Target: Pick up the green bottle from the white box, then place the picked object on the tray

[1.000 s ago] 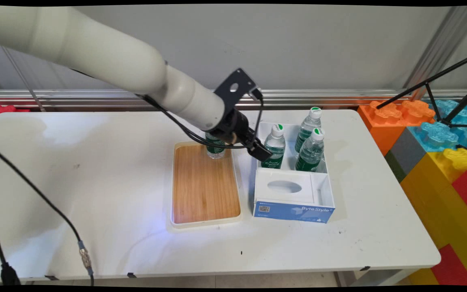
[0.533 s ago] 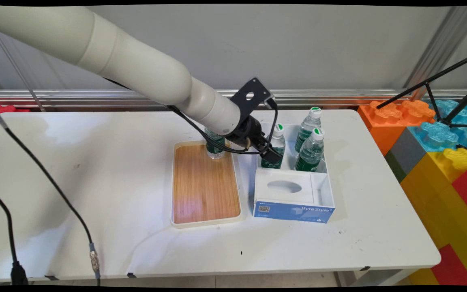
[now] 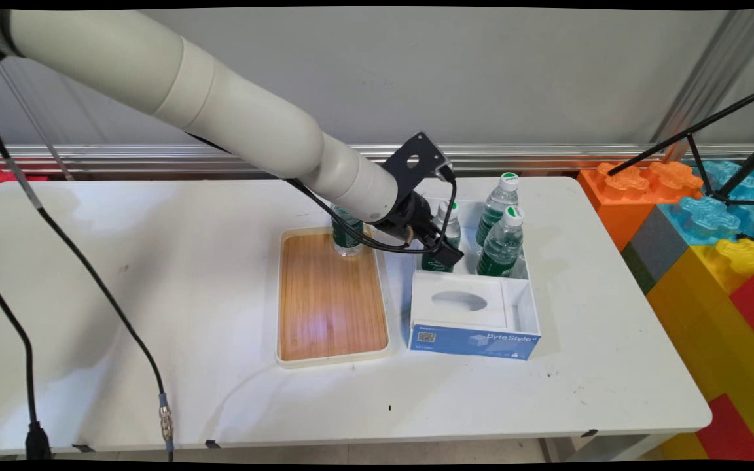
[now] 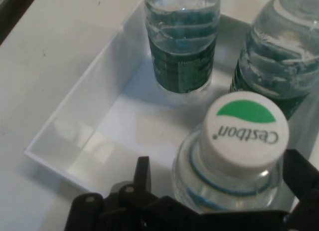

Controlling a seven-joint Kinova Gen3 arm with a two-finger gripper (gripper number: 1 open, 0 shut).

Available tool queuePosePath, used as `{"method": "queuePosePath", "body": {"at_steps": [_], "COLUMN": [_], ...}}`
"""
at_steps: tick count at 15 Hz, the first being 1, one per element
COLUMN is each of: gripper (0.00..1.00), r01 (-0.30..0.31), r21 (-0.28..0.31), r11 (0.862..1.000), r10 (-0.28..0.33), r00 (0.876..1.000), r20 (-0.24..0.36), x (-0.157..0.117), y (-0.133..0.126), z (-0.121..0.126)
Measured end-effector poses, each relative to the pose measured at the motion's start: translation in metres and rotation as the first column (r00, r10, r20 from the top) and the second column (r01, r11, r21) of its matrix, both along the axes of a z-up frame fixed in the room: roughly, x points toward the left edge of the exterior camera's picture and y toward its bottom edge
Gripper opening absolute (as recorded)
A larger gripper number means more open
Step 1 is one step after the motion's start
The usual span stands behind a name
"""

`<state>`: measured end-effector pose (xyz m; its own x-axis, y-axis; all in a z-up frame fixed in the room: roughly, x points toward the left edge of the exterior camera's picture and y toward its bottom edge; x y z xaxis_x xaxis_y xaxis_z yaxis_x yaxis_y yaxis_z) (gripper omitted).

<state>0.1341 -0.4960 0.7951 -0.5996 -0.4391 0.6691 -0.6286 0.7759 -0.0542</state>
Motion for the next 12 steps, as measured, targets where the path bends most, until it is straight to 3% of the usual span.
{"method": "queuePosePath", "body": {"at_steps": [4,5,12], "gripper": [1.0,0.0,0.0], "r01": [0.003,0.003,0.006], "r21": [-0.006,-0.007,-0.005], "r11": [1.0,1.0,1.0], "r10": [-0.003,-0.003,-0.006], "r00": [1.0,1.0,1.0], "r20": [-0.013,-0.016,-0.019], "x": [-0.0038,-0.0041,-0.0017], "y": [-0.0038,-0.0044,-0.0033], "z": [-0.006,-0.0069,-0.0087]}}
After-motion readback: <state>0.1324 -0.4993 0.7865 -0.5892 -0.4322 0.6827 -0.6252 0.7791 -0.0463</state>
